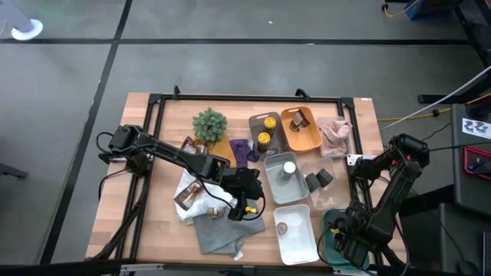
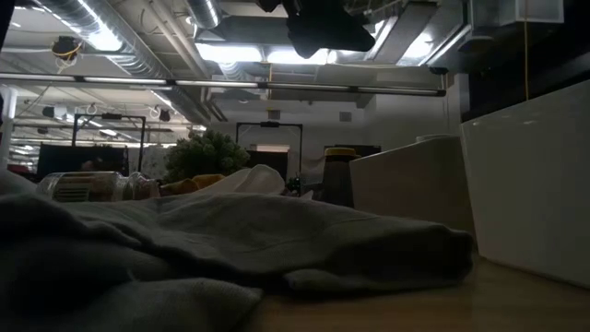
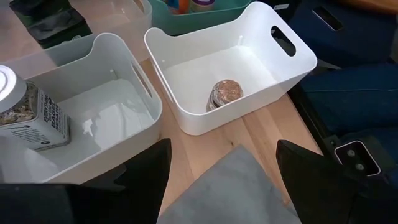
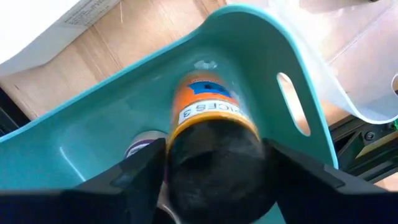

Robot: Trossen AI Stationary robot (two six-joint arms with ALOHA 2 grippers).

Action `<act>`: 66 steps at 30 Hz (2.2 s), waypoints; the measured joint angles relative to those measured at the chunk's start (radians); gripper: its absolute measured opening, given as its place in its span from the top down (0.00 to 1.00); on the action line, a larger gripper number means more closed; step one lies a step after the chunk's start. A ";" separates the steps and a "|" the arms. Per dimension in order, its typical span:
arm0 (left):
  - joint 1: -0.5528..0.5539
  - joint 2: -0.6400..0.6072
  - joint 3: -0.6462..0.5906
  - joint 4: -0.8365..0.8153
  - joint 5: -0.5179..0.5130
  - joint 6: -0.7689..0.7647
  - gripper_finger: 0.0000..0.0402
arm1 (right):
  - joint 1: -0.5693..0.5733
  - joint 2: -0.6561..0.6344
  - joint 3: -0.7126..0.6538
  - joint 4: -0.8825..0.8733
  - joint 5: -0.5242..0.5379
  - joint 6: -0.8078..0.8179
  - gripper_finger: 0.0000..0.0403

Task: Sort spices by type
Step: Put the black seasoning bottle into the green bin, then put the brown seasoning bottle into the white bin

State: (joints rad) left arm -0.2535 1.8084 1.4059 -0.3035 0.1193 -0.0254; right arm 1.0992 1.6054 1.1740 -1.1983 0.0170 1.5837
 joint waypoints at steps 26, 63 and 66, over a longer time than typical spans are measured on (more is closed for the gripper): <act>-0.034 -0.159 -0.001 -0.426 -0.002 -0.209 0.32 | 0.000 0.000 0.023 -0.018 -0.202 0.006 0.21; -0.251 -0.157 -0.385 -0.276 -0.161 -0.664 0.32 | 0.000 0.000 0.221 -0.094 0.193 0.005 0.21; -0.251 -0.157 -0.385 -0.251 -0.162 -0.676 0.32 | 0.000 0.000 0.221 -0.072 0.264 0.005 0.21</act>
State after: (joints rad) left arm -0.5045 1.6516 1.0210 -0.5546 -0.0423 -0.7017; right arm 1.0992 1.6054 1.3949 -1.2701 0.2809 1.5890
